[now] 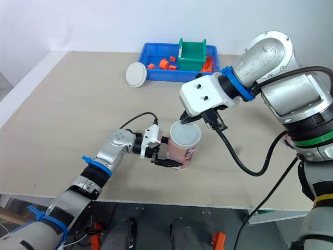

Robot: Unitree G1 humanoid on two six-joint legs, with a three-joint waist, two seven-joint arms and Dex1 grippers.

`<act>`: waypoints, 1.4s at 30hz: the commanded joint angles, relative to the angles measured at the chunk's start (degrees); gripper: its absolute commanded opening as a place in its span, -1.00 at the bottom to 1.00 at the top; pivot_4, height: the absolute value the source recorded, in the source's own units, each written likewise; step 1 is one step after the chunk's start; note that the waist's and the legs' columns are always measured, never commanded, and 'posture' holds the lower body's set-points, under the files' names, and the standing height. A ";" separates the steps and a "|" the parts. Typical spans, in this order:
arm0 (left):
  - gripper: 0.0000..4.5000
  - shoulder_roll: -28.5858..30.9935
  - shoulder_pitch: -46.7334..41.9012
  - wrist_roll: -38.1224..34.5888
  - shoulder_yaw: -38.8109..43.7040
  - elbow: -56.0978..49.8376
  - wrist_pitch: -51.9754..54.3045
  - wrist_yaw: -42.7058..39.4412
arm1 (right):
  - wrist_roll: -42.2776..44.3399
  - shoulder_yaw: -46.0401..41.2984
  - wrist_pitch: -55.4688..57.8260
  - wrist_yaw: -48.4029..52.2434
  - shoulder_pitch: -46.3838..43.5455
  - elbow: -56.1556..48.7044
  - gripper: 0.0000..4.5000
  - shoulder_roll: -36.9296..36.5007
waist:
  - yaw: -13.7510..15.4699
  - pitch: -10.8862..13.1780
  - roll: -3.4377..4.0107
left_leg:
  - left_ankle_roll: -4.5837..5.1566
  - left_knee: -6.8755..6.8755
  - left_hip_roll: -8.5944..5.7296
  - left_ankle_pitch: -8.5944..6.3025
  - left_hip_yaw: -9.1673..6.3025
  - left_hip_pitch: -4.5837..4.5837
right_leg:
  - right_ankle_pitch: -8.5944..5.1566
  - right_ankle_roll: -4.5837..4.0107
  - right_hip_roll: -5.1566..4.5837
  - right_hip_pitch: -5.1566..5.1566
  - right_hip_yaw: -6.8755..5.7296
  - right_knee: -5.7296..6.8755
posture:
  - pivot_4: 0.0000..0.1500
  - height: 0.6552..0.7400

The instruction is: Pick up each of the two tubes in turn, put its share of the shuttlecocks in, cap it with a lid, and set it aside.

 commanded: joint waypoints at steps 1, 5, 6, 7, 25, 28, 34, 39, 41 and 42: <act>0.45 1.09 0.90 1.36 -0.41 1.09 1.15 -0.09 | -1.89 0.32 -2.82 2.54 1.86 -1.34 -0.96 1.00 | 0.01 -0.01 -0.01 | 0.00 0.00 0.00 0.00 0.00 0.01 | 0.00 0.00 0.00 0.01 -0.01 0.00 | 1.00 0.92; 0.45 1.11 0.78 1.26 -0.25 1.05 1.35 0.26 | -3.78 -1.36 -5.01 2.53 2.88 -0.34 -0.58 3.09 | 0.01 -0.01 -0.01 | 0.00 0.02 0.01 0.00 -0.02 0.04 | 0.01 -0.01 0.00 0.04 -0.04 0.00 | 1.00 0.92; 0.45 1.14 0.78 1.23 -0.18 0.99 1.47 0.30 | -4.25 -1.72 -5.26 2.53 3.11 -0.23 -0.32 3.48 | 0.01 -0.01 -0.01 | 0.00 0.02 0.01 0.00 -0.02 0.04 | 0.02 -0.01 0.00 0.04 -0.03 0.00 | 1.00 0.92; 0.45 1.18 0.80 1.21 -0.13 0.94 1.55 0.32 | -5.06 -2.35 -5.38 2.33 3.33 0.02 -0.15 4.02 | 0.01 -0.01 -0.01 | 0.00 0.03 0.01 0.00 -0.02 0.04 | 0.02 -0.01 0.00 0.05 -0.03 0.01 | 1.00 0.92; 0.45 0.95 0.74 1.18 -0.01 0.98 1.92 0.09 | 9.56 -10.26 9.31 2.54 -2.66 7.22 0.25 2.32 | 0.02 -0.08 -0.14 | 0.00 0.04 0.03 0.02 -0.03 0.02 | 0.07 -0.07 0.01 0.03 -0.05 0.02 | 1.00 0.92; 0.45 1.02 0.76 1.24 -0.04 0.98 1.91 -0.05 | 13.42 -8.98 10.66 2.54 -1.20 5.27 -0.49 0.19 | 0.02 -0.08 -0.15 | 0.01 0.01 0.02 -0.02 -0.04 0.01 | 0.02 -0.10 0.01 0.04 -0.05 0.02 | 1.00 0.92; 0.45 1.22 0.68 1.20 0.02 0.94 2.07 -0.17 | 14.24 -8.02 11.55 2.54 0.54 3.19 -0.96 0.43 | -0.04 -0.07 -0.13 | 0.02 0.05 0.02 0.00 -0.03 0.03 | 0.07 -0.04 0.01 0.02 -0.06 0.04 | 1.00 0.92; 0.45 1.42 0.56 1.18 0.02 0.97 2.24 -0.42 | 6.63 -5.09 9.93 1.14 2.35 3.06 -0.96 3.79 | -0.05 -0.07 -0.13 | 0.02 0.07 0.03 0.00 -0.02 0.03 | 0.07 -0.03 0.01 0.02 -0.05 0.03 | 1.00 0.92; 0.45 1.46 0.45 1.18 -0.02 1.00 2.32 -0.62 | 2.67 -3.40 7.09 1.40 3.90 3.30 -0.96 5.14 | -0.02 -0.07 -0.13 | 0.02 0.06 0.04 0.00 -0.02 0.04 | 0.07 -0.04 0.03 0.01 -0.06 0.04 | 1.00 0.92; 0.45 1.47 0.36 1.18 0.00 1.06 2.33 -0.65 | 1.89 -3.21 6.81 1.70 4.41 3.29 -0.96 5.83 | -0.01 -0.07 -0.13 | 0.02 0.06 0.05 0.00 -0.02 0.03 | 0.07 -0.04 0.03 0.00 -0.07 0.05 | 1.00 0.92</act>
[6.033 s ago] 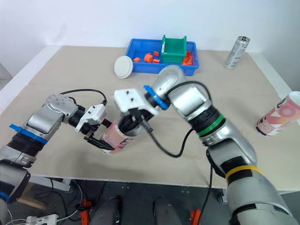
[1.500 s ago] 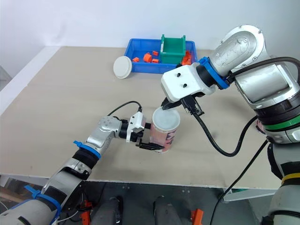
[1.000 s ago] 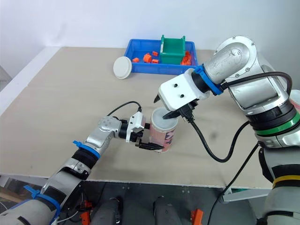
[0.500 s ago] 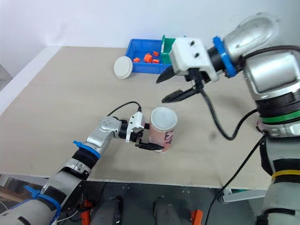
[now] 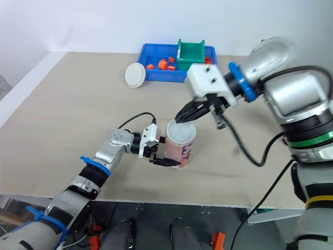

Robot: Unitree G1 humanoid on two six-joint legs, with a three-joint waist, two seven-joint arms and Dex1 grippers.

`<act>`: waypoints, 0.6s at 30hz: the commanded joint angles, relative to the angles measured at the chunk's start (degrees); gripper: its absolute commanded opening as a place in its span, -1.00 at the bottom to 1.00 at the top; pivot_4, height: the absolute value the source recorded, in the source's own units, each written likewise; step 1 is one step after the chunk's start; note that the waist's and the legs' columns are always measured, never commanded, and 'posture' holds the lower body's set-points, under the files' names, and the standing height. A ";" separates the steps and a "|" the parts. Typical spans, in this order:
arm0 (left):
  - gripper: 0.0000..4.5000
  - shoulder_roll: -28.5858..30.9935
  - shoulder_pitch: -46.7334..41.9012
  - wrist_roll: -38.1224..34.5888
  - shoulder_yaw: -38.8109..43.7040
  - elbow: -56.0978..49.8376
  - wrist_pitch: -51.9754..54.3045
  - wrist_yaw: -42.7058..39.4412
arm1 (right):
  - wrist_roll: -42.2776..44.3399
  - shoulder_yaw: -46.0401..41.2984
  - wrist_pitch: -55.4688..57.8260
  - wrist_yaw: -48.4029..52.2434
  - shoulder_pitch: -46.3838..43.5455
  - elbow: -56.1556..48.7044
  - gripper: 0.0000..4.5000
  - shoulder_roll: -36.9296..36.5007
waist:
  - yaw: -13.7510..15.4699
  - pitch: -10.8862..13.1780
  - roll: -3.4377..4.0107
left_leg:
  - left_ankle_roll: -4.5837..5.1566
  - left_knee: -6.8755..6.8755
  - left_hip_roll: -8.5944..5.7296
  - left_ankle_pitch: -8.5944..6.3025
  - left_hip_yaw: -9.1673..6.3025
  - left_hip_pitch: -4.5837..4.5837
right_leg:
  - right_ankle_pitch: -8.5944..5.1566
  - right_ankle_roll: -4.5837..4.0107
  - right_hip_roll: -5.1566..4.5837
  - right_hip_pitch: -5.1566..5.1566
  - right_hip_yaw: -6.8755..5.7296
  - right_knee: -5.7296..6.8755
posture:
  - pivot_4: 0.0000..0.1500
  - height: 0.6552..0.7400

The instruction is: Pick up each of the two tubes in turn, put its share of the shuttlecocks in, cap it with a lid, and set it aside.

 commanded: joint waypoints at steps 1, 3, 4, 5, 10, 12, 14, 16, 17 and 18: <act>0.45 0.75 0.12 1.28 -0.67 0.99 0.95 -0.62 | -4.82 0.98 -3.10 1.97 1.55 -0.74 -0.96 1.62 | 0.02 -0.01 0.04 | 0.00 0.00 0.00 0.00 0.00 -0.01 | 0.00 0.00 0.00 -0.01 -0.01 0.00 | 1.00 0.92; 0.45 0.68 -0.16 1.27 -0.58 1.13 0.99 -0.60 | -6.28 2.29 -4.39 2.33 2.77 -0.99 -0.96 1.69 | 0.02 -0.06 -0.04 | 0.00 0.00 -0.02 0.00 0.00 0.01 | -0.02 0.03 -0.02 0.05 0.01 0.00 | 1.00 0.92; 0.45 0.65 -0.28 1.25 -0.54 1.15 1.04 -0.63 | -7.20 3.62 -5.66 2.39 3.55 -1.29 -0.96 1.11 | 0.02 -0.07 -0.04 | 0.00 0.00 -0.01 0.00 -0.01 0.02 | -0.03 0.02 -0.01 0.06 -0.01 -0.01 | 1.00 0.92; 0.45 0.63 -0.34 1.24 -0.52 1.16 1.03 -0.65 | -7.87 5.28 -7.03 2.39 4.21 -1.71 -0.96 0.09 | 0.02 -0.07 -0.04 | -0.01 0.00 -0.01 0.00 -0.01 0.02 | -0.03 0.02 -0.01 0.07 0.00 -0.01 | 1.00 0.92; 0.45 0.66 -0.31 1.36 -0.54 1.06 1.10 -0.77 | -12.13 10.05 -13.36 2.39 8.07 -2.58 -0.96 -1.69 | 0.00 -0.50 -0.46 | -0.02 -0.05 0.00 -0.02 -0.01 0.39 | -0.08 -0.01 0.00 0.45 -0.01 -0.04 | 1.00 0.92; 0.45 0.69 -0.26 1.45 -0.53 0.97 1.20 -0.83 | -13.77 10.81 -15.68 2.39 8.49 -2.27 -0.96 -1.88 | -0.01 -0.76 -0.65 | -0.09 -0.10 0.04 -0.14 -0.01 0.77 | -0.25 -0.19 0.00 0.81 -0.05 -0.05 | 1.00 0.92; 0.45 0.73 -0.20 1.44 -0.56 0.86 1.28 -0.92 | -14.92 10.75 -17.40 2.39 8.59 -1.96 -0.96 -1.65 | -0.01 -0.96 -0.76 | -0.20 -0.10 0.09 -0.22 -0.01 0.92 | -0.43 -0.42 0.00 0.96 -0.11 -0.05 | 1.00 0.92; 0.45 0.72 -0.22 1.42 -0.59 0.89 1.26 -0.93 | -15.15 8.08 -18.92 1.83 9.20 -1.17 -0.96 0.47 | -0.01 -1.11 -0.85 | -0.24 -0.10 0.09 -0.24 -0.01 0.93 | -0.45 -0.38 0.00 0.98 -0.11 -0.06 | 1.00 0.92; 0.45 0.69 -0.22 1.40 -0.61 0.92 1.25 -0.94 | -15.02 6.63 -19.47 1.44 9.54 -0.80 -0.96 1.62 | -0.01 -1.15 -0.88 | -0.25 -0.10 0.10 -0.25 -0.01 0.95 | -0.43 -0.33 0.00 1.00 -0.11 -0.06 | 1.00 0.92; 0.45 0.63 -0.22 1.41 -0.65 0.97 1.18 -0.94 | -13.11 4.86 -17.57 1.35 9.06 -0.75 -0.96 3.27 | -0.03 -1.22 -0.89 | -0.26 -0.10 0.11 -0.27 -0.01 0.97 | -0.42 -0.30 0.01 1.02 -0.11 -0.06 | 1.00 0.92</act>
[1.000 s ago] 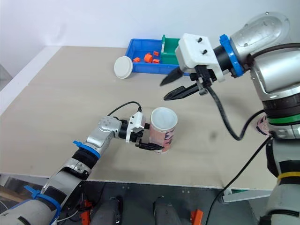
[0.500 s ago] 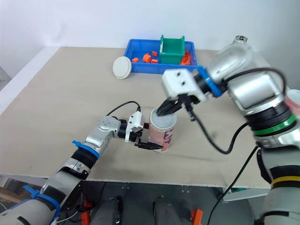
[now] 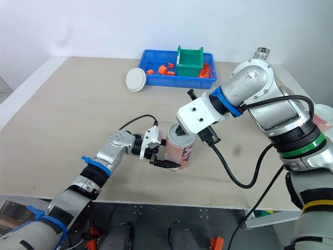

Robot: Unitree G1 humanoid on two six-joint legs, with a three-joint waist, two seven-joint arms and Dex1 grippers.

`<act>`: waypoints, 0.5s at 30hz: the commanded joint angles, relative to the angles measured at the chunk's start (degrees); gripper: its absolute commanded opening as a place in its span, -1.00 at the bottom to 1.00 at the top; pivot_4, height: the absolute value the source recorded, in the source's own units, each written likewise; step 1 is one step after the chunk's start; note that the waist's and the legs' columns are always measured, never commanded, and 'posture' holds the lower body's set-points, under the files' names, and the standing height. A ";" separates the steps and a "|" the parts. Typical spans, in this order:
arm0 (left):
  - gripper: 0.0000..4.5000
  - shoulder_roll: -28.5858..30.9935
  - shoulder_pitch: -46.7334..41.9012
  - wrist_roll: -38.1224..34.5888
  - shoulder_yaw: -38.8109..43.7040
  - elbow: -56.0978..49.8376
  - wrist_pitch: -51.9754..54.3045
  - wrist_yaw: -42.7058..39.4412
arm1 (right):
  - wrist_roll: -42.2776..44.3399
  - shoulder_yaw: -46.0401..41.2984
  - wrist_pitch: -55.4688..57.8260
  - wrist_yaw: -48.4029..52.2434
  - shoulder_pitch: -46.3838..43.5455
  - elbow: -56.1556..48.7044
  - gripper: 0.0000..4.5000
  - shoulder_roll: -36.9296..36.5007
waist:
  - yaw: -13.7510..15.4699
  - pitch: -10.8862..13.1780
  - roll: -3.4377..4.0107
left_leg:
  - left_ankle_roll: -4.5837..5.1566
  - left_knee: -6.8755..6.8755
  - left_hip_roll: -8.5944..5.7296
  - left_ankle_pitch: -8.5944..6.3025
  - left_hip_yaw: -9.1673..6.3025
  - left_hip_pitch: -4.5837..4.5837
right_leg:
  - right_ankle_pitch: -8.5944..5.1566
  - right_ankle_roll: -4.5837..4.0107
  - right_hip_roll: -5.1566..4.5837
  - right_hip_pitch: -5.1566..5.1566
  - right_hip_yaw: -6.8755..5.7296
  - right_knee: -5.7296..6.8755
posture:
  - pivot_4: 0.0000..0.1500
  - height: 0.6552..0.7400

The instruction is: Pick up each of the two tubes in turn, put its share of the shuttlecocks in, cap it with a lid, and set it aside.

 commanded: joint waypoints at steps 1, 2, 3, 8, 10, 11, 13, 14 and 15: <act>0.45 0.57 -0.03 0.17 0.04 -0.51 -0.01 -1.20 | 0.31 1.15 4.46 1.99 3.65 1.87 -0.96 4.29 | -0.10 -0.09 -0.02 | 0.01 0.00 0.00 -0.01 0.00 0.02 | 0.01 0.01 0.00 0.02 -0.01 0.00 | 1.00 0.92; 0.45 0.41 -0.01 0.12 -0.06 -0.48 -0.05 -1.34 | 4.94 -2.78 10.52 1.55 1.16 2.45 -0.96 6.23 | -0.13 -0.07 0.03 | 0.01 0.00 0.03 -0.01 0.00 0.04 | 0.02 0.01 0.02 0.04 -0.01 0.00 | 1.00 0.92; 0.45 0.24 -0.03 0.13 -0.14 -0.42 -0.11 -1.39 | 9.14 -6.65 15.99 1.49 -1.28 3.51 -0.96 7.42 | -0.16 -0.03 0.08 | 0.01 0.00 0.02 -0.01 0.00 0.04 | 0.04 0.00 0.02 0.04 0.01 0.02 | 1.00 0.92; 0.45 -0.48 -0.20 0.30 -0.06 -0.33 -0.09 -1.70 | 17.12 -16.57 27.60 1.63 -1.83 3.86 -0.19 3.49 | 0.65 0.29 0.52 | 0.08 0.05 -0.07 0.04 -0.13 -0.48 | 0.17 0.11 0.00 -0.35 -0.02 0.03 | 1.00 0.92; 0.45 -0.58 -0.35 0.22 -0.04 -0.47 0.02 -1.81 | 18.95 -19.85 29.99 0.86 1.06 2.48 0.18 0.66 | 1.07 0.28 0.52 | 0.05 0.05 -0.12 0.00 -0.22 -0.69 | 0.16 0.04 -0.03 -0.48 -0.08 -0.03 | 1.00 0.92; 0.45 -0.60 -0.43 0.15 -0.06 -0.60 0.12 -1.88 | 19.76 -21.48 31.07 0.26 2.63 1.78 0.34 -0.60 | 1.26 0.28 0.52 | 0.08 0.06 -0.14 -0.07 -0.22 -0.72 | 0.15 -0.02 -0.04 -0.50 -0.07 -0.04 | 1.00 0.92; 0.45 -0.59 -0.47 0.00 -0.13 -1.03 0.30 -2.27 | 21.90 -25.54 33.61 -1.37 6.68 -0.25 0.74 -2.93 | 1.42 0.28 0.52 | 0.14 0.06 -0.15 -0.17 -0.21 -0.74 | 0.11 -0.10 -0.04 -0.51 -0.06 -0.06 | 1.00 0.92; 0.45 -0.60 -0.52 -0.03 -0.15 -1.25 0.38 -2.46 | 22.82 -27.38 35.32 -2.55 8.41 -0.96 0.98 -3.83 | 1.44 0.29 0.53 | 0.19 0.06 -0.14 -0.20 -0.21 -0.73 | 0.08 -0.13 -0.04 -0.52 -0.08 -0.05 | 1.00 0.92; 0.45 -0.66 -0.63 -0.33 -0.08 -1.62 0.77 -2.79 | 24.04 -29.62 37.58 -3.83 11.00 -2.16 0.98 -5.02 | 1.52 0.30 0.56 | 0.20 0.06 -0.14 -0.21 -0.21 -0.73 | 0.06 -0.13 -0.03 -0.54 -0.08 -0.03 | 1.00 0.92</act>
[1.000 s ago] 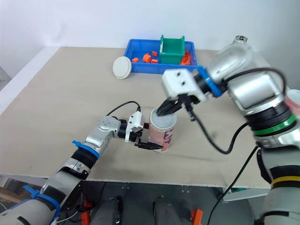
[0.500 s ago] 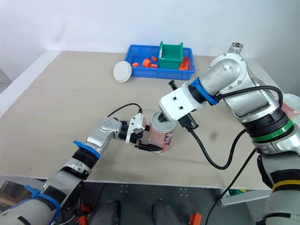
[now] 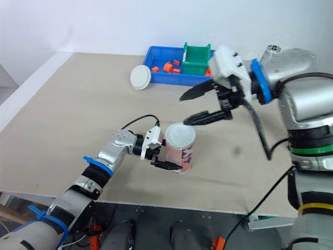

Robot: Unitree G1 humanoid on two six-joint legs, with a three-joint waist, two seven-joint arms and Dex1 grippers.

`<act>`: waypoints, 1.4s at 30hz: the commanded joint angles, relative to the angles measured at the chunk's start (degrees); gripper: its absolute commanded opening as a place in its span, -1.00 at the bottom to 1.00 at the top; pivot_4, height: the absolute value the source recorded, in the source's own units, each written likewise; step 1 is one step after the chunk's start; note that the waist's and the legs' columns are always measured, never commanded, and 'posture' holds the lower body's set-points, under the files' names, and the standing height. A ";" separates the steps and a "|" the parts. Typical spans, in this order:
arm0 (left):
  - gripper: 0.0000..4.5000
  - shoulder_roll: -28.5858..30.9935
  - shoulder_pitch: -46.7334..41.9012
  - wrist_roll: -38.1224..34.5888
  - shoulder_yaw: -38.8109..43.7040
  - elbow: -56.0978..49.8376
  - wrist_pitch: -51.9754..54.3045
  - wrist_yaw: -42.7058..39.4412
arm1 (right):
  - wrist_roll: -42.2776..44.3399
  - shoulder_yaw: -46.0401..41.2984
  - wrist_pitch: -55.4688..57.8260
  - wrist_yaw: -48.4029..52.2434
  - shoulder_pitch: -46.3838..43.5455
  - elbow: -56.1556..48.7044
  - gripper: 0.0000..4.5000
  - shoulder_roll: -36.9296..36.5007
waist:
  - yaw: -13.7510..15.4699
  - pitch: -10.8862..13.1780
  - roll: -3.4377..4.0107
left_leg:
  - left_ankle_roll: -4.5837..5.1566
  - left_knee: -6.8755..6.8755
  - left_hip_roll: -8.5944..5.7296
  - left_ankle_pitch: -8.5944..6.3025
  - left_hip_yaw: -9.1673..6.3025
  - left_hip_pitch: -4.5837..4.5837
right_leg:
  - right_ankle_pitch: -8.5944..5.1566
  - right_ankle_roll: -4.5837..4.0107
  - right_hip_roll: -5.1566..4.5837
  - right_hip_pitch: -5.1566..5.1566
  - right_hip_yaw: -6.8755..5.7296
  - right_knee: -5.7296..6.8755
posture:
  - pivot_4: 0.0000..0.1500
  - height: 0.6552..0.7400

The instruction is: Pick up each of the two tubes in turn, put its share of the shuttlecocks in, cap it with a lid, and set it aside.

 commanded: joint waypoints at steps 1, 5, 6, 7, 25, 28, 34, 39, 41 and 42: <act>0.45 0.23 -0.43 -0.12 -0.02 -1.23 1.36 -0.54 | 4.89 -8.90 6.96 -4.33 6.07 -5.01 0.98 -3.72 | 0.07 0.02 0.05 | 0.00 0.00 0.00 0.00 -0.01 -0.03 | -0.02 0.02 0.01 -0.03 -0.01 0.01 | 1.00 0.92; 0.59 0.41 -1.12 -0.54 0.11 -1.99 1.96 -1.14 | 6.84 -15.82 11.19 -10.50 18.60 -11.25 1.00 -5.21 | -0.01 0.05 0.11 | 0.00 0.05 0.01 0.00 0.08 -0.02 | -0.14 0.30 0.01 -0.06 0.05 0.02 | 1.00 0.92; 0.72 0.49 -1.29 -0.59 0.19 -2.01 1.75 -1.30 | 7.41 -17.67 12.00 -12.41 22.06 -13.85 1.00 -4.76 | 0.15 0.05 0.10 | 0.01 0.06 0.01 0.01 0.07 -0.01 | -0.14 0.33 0.01 -0.03 0.05 0.02 | 1.00 0.92; 0.78 0.60 -1.42 -0.70 0.22 -2.01 1.79 -1.67 | 8.06 -19.15 12.65 -14.24 24.73 -16.23 1.00 -4.16 | 0.26 0.06 0.08 | 0.00 0.06 0.01 0.01 0.03 -0.01 | -0.14 0.33 0.02 0.00 0.01 0.01 | 1.00 0.92; 0.98 9.40 2.80 -3.83 4.75 -9.38 3.57 -2.78 | 9.42 -27.50 11.39 -25.00 43.75 -23.16 1.00 -3.55 | 0.29 0.07 0.11 | -0.01 0.11 0.02 0.02 0.05 -0.17 | -0.12 0.39 0.02 -0.12 0.04 0.00 | 1.00 0.92; 0.98 13.76 4.09 -5.60 8.08 -12.54 4.34 -2.85 | 7.83 -26.50 8.12 -25.78 48.29 -24.65 1.00 -1.87 | 0.26 0.08 0.07 | -0.01 0.11 0.02 0.02 0.05 -0.17 | -0.12 0.39 0.02 -0.12 0.04 -0.01 | 1.00 0.92; 0.98 21.51 7.69 -23.88 17.41 -30.45 23.09 -4.14 | 1.88 -18.41 -0.83 -30.52 53.07 -24.46 1.00 6.47 | 0.17 0.17 -0.08 | -0.06 0.14 0.09 0.05 0.05 -0.17 | -0.10 0.38 0.04 -0.10 0.02 0.00 | 1.00 0.92; 0.98 30.50 12.36 -34.72 19.24 -43.81 39.70 -4.17 | 1.57 -16.65 -3.22 -31.23 53.16 -22.89 1.00 9.10 | 0.14 0.23 -0.07 | -0.07 0.11 0.10 0.05 0.05 -0.15 | -0.13 0.37 0.02 -0.10 0.02 0.00 | 1.00 0.92; 0.98 33.15 13.97 -36.89 20.18 -46.61 42.86 -3.46 | 1.26 -15.72 -4.18 -31.45 52.91 -22.32 1.00 9.84 | 0.18 0.26 -0.12 | -0.07 0.12 0.11 0.05 0.05 -0.11 | -0.12 0.35 0.02 -0.06 0.00 0.00 | 1.00 0.92; 0.98 34.03 14.78 -37.17 20.49 -47.51 43.28 -3.23 | 1.00 -15.08 -4.66 -31.74 52.58 -21.96 1.00 10.30 | 0.21 0.29 -0.17 | -0.07 0.12 0.11 0.05 0.05 -0.04 | -0.13 0.33 0.02 0.00 -0.01 0.00 | 1.00 0.92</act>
